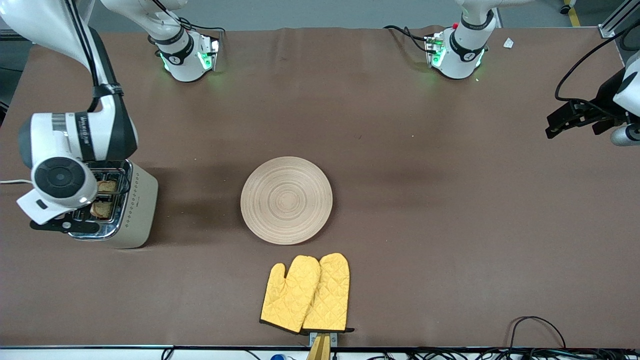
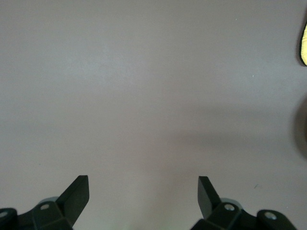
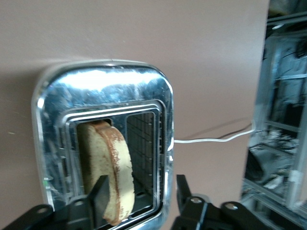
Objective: Move plate and put bread in toaster
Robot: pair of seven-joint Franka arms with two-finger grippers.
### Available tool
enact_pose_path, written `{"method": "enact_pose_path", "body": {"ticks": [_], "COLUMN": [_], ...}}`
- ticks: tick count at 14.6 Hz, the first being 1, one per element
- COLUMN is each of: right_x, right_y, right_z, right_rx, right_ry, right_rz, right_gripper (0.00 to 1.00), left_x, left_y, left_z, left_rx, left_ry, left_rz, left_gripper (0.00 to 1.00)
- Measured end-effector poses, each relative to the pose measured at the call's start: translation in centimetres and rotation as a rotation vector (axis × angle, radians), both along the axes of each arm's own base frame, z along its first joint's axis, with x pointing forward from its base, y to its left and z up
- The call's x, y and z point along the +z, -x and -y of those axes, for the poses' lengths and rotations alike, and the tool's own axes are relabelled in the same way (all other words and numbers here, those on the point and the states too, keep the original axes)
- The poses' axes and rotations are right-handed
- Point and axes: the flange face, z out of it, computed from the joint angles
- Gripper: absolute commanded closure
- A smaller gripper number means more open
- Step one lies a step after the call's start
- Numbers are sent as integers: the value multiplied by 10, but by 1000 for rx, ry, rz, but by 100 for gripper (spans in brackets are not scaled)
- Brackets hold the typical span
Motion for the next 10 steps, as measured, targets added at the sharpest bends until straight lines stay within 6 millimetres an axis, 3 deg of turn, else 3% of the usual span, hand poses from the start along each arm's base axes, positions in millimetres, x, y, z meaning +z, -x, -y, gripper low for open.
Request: {"method": "enact_pose_path", "body": {"ticks": [2,6,8,10], "right_x": [31,124,170,211], "right_y": [-3,12,28,54], "right_z": [-8,-24,-15,12], "right_rx": [-75,-148,-154,-128], "right_ry": [-134,-324,-415,-466], "right_rz": [30,49,61,63], "right_gripper": [0,0,0,0], "left_x": [2,5,5,6], "left_y": [0,-1,-1,-1], "left_z": [-7,-11,-11,-11], "left_rx": [4,-21,-37,-38], "left_ry": [0,0,0,0], "left_rz": [3,10,10,11], "left_gripper": [0,0,0,0]}}
